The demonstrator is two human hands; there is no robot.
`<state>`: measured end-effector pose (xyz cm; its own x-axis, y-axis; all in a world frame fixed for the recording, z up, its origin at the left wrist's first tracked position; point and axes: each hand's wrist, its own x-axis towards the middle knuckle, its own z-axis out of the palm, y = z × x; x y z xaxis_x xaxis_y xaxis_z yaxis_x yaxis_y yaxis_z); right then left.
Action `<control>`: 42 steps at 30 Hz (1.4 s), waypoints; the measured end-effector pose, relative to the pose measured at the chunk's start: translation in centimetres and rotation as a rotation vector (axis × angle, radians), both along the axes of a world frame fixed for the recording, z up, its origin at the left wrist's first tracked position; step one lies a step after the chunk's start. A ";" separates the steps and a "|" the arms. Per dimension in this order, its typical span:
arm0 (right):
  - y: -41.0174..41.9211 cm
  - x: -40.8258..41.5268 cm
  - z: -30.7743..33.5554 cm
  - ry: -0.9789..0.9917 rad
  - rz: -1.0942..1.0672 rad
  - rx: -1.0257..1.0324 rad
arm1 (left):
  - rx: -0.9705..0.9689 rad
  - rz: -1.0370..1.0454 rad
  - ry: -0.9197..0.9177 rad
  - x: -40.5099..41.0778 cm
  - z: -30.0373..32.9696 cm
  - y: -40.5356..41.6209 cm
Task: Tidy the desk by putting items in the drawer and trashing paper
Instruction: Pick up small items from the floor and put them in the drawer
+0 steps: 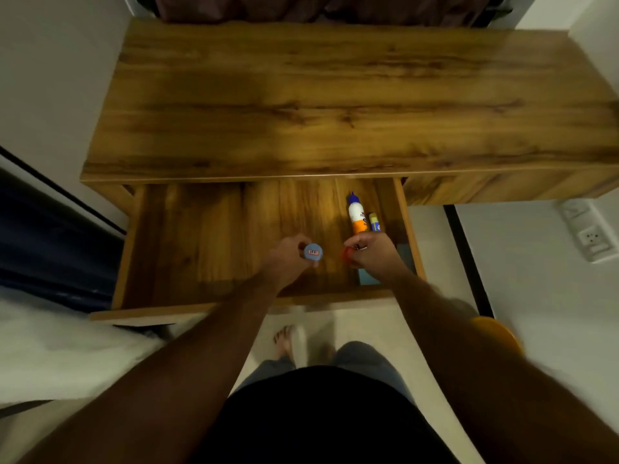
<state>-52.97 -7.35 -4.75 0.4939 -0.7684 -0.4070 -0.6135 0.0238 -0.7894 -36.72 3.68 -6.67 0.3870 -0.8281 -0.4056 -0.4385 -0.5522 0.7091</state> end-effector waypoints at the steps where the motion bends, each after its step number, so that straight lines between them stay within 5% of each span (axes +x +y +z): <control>1: 0.0 0.3 -0.6 0.050 0.054 -0.053 | 0.020 -0.006 0.002 0.2 -0.6 -0.1; 7: 0.0 1.8 -2.1 0.375 0.415 -0.263 | 0.172 -0.162 -0.064 0.4 -4.3 0.3; 15: 0.3 2.8 -4.9 0.620 0.587 -0.259 | 0.323 -0.254 -0.113 0.3 -7.3 -0.7; 42: 0.2 2.4 -6.4 0.646 0.633 -0.253 | 0.233 -0.367 -0.067 1.3 -5.6 -0.1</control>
<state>-50.58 -7.13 -11.10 0.5871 -0.5372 -0.6056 -0.7745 -0.5903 -0.2272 -35.45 3.61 -12.22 0.1156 -0.8047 -0.5823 -0.6762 -0.4931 0.5473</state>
